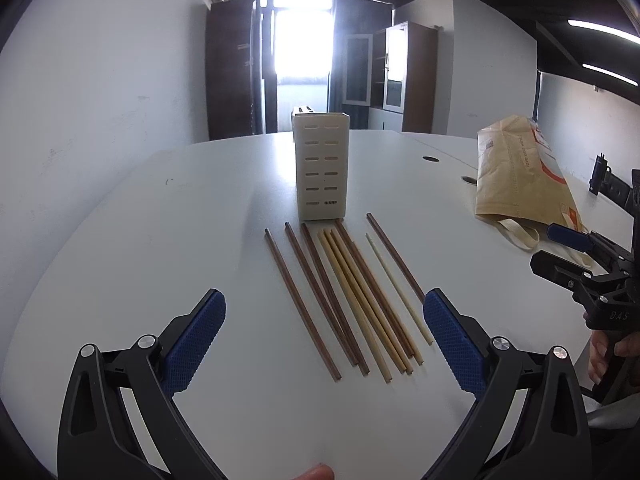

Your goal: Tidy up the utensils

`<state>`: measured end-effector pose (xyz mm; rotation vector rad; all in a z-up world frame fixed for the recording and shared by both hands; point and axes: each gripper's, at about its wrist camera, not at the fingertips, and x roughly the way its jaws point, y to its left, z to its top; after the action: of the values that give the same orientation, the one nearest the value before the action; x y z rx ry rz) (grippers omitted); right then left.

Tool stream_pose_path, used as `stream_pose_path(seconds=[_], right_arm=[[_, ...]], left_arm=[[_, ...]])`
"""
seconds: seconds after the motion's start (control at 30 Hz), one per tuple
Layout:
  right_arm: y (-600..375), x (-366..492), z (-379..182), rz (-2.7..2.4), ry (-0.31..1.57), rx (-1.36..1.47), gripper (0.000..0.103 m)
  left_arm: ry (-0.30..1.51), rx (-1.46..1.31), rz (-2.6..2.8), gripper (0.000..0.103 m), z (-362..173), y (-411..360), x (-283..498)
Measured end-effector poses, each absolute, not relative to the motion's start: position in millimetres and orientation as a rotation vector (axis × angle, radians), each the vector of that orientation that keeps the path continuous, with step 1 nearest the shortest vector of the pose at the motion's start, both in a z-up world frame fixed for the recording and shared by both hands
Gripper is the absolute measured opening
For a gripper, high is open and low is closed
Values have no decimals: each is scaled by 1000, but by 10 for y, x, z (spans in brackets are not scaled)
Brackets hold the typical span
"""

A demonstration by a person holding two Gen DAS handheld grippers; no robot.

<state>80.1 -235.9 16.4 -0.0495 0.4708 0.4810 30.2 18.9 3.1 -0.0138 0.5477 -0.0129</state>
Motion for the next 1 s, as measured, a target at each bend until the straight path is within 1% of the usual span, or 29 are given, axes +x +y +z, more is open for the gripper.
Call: stream_pose_path(seconds=[0.7,1.0], right_arm=[[-2301,845,176,480,482,-71,98],[-2240,1041,147,468,525,-76,98]], left_arm=[[517,-27,-32,97,65,231,260],[518,-32,-13,97,64,298,436]])
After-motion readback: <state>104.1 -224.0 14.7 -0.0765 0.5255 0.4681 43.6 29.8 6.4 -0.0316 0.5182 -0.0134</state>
